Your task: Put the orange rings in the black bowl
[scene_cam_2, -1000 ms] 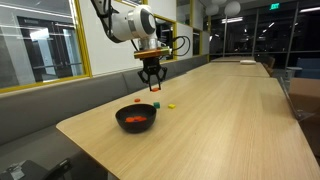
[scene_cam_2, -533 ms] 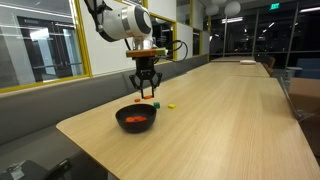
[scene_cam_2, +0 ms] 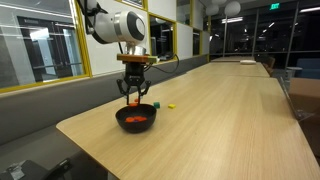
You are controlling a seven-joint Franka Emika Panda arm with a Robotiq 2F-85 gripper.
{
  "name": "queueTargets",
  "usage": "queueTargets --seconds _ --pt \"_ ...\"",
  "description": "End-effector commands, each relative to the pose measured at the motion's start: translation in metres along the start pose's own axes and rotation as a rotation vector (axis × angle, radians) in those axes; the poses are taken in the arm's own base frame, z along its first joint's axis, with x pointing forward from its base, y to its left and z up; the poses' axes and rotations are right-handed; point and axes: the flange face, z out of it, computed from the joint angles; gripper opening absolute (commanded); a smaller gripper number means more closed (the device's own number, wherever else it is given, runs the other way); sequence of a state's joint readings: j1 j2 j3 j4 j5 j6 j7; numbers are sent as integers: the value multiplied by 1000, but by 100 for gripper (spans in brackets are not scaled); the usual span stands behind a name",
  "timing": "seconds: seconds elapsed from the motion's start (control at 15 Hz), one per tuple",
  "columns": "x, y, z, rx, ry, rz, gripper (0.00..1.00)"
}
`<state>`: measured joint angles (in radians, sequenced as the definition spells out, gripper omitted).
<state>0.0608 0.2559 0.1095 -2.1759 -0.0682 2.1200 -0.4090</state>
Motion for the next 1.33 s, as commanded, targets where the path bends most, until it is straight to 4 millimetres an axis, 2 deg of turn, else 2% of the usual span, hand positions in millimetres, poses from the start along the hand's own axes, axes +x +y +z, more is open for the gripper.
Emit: queueTargets --seconds 0.0,0.07,0.27,0.33,0.6,0.87,1.07,1.27 --pt "5 -8 3 56 5 -34 68" --pt "7 -8 4 58 9 -34 73" --pt "19 -8 5 46 47 -14 97" --pt "23 -7 4 42 59 -14 100" --pt "41 -7 -16 3 132 -27 100" --pt "65 -18 -35 3 225 -57 100" --pt "92 -31 -38 34 327 -63 100" --pt "116 -43 -33 49 389 -71 100"
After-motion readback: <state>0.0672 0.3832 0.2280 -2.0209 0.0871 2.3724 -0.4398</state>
